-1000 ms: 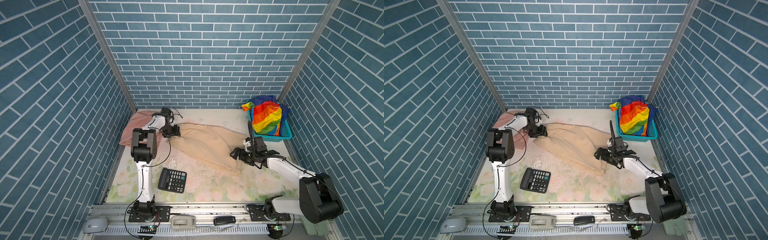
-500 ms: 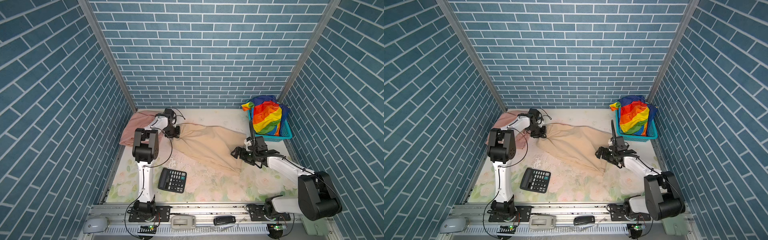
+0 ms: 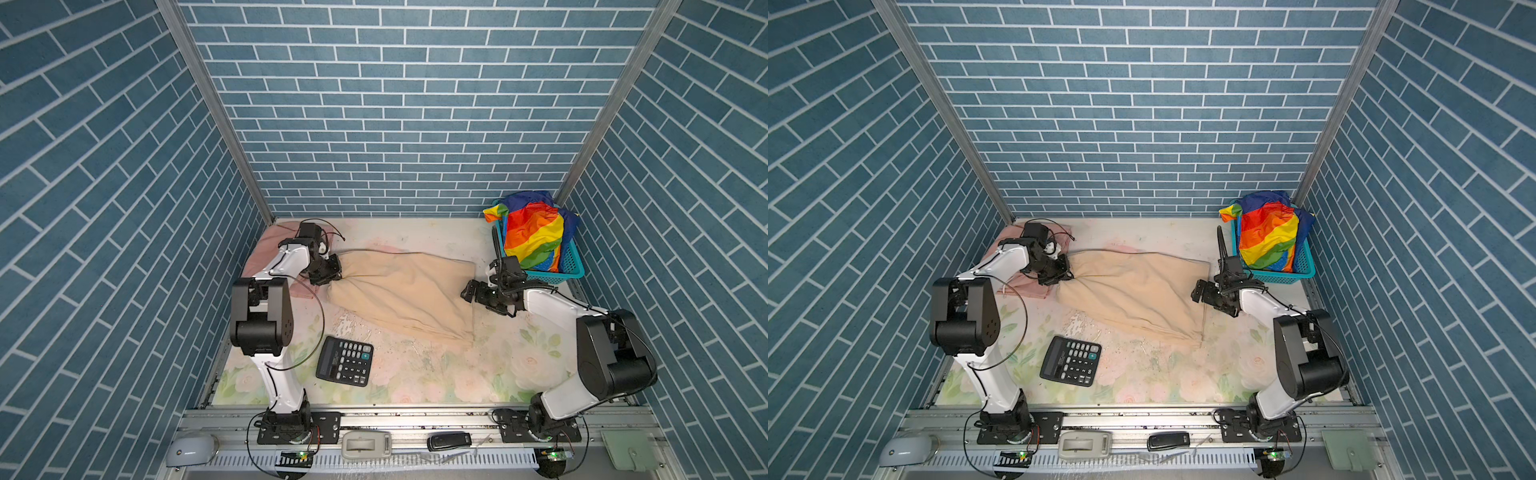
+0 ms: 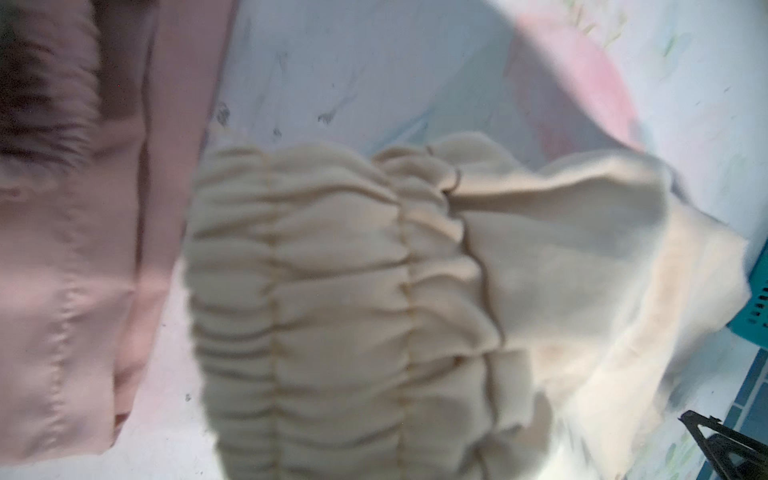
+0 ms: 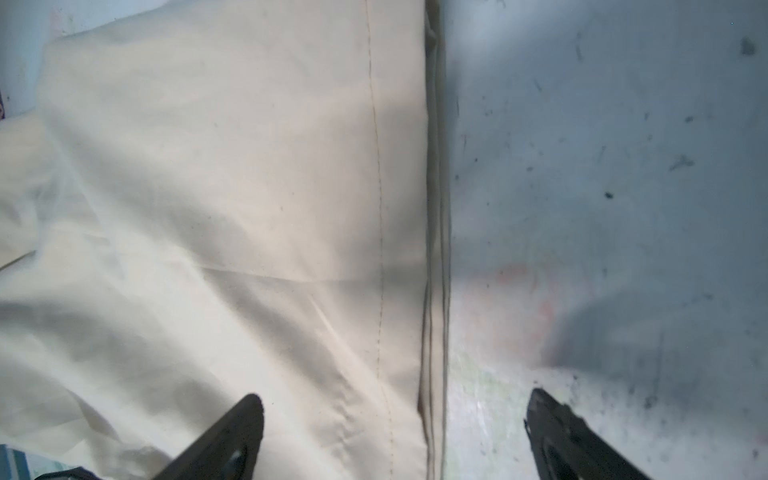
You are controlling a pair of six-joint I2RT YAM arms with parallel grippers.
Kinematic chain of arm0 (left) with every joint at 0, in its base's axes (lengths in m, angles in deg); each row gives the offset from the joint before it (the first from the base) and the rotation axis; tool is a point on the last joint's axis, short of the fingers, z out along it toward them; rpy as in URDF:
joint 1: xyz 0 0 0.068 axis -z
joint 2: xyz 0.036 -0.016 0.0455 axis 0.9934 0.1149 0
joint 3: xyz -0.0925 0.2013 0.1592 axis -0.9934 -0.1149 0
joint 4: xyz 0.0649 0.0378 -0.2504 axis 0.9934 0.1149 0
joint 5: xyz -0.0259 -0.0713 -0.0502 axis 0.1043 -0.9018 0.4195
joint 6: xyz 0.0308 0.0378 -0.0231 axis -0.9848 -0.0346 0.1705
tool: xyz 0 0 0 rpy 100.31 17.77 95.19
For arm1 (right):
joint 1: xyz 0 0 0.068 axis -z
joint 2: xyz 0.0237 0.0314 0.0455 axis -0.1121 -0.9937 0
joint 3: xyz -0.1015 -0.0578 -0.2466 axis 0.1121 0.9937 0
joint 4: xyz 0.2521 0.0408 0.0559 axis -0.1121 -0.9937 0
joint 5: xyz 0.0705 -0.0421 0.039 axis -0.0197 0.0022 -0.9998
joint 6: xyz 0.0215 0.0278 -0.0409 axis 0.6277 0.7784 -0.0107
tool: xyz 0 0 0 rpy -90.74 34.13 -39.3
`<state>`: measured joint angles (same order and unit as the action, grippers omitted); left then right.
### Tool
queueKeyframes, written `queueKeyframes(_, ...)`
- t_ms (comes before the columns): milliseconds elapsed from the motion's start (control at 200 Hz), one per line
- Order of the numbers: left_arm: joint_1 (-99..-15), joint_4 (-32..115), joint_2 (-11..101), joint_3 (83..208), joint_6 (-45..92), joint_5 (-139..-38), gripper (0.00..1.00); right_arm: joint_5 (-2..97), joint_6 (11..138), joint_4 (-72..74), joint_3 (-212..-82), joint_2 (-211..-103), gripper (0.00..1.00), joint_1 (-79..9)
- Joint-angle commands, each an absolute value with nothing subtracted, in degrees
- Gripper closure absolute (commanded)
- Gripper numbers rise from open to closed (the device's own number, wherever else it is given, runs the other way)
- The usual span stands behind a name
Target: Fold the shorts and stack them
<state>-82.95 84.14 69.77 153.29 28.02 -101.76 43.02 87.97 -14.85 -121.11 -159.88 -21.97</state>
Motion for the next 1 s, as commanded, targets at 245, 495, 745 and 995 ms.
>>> queueKeyframes(245, -83.49, 79.79, 67.18, 150.67, 31.47, -104.67, 1.0, 45.68, 84.24, -15.98, -130.94, -172.91, 0.19, -21.85)
queueKeyframes(495, -85.3, 78.77, 67.51, 150.32, 31.65, -104.66, 1.0, 45.12, 84.74, -15.41, -136.89, -180.85, 0.6, -23.71)
queueKeyframes(745, -87.56, 73.07, 68.35, 146.53, 34.85, -106.79, 1.0, 50.87, 82.32, -23.35, -151.87, -191.28, 0.93, -23.53)
queueKeyframes(995, -88.85, 70.38, 68.01, 145.3, 37.18, -107.79, 1.0, 49.15, 80.85, -29.37, -163.04, -195.13, 0.8, -23.4)
